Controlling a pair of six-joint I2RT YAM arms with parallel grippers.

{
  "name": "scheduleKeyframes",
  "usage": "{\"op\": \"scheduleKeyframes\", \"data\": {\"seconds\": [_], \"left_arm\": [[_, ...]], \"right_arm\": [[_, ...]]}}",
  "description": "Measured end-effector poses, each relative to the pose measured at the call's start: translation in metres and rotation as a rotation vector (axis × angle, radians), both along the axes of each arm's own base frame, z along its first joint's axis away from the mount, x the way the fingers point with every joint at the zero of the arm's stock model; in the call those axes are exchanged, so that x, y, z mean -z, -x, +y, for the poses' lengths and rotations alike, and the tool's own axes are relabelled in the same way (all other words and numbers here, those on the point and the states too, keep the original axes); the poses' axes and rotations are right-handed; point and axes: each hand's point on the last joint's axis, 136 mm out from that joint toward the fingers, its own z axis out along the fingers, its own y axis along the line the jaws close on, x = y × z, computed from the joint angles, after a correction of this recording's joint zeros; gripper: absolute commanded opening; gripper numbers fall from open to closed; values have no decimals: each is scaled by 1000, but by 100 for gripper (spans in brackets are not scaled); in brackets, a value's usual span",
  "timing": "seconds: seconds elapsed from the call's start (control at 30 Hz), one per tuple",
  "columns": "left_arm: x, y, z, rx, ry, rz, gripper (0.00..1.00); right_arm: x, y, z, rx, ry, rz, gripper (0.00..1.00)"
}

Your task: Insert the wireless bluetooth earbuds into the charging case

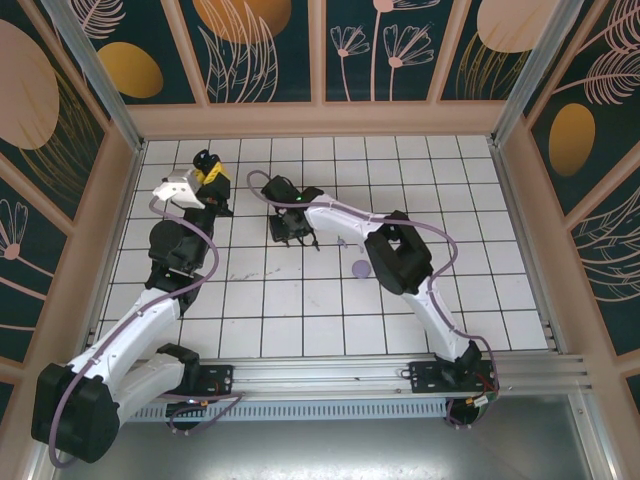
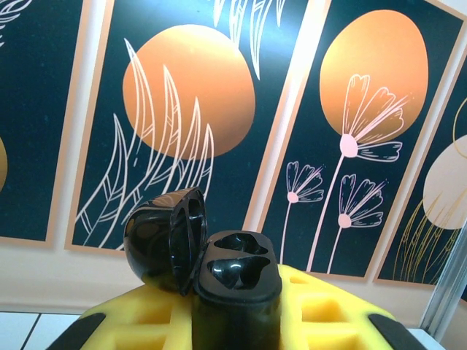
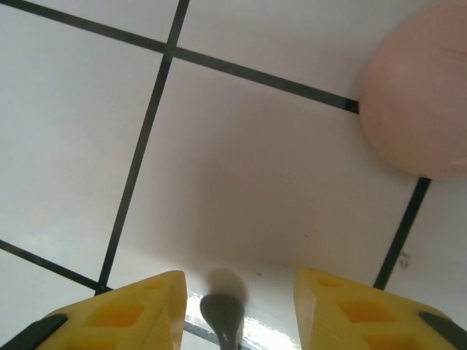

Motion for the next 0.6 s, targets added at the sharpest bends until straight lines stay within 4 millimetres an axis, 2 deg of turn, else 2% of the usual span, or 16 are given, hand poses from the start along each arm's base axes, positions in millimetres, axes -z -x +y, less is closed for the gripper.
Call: {"op": "scheduleKeyframes", "data": {"seconds": [0.6], "left_arm": [[3, 0, 1, -4, -1, 6, 0]], "right_arm": [[12, 10, 1, -14, 70, 12, 37]]}}
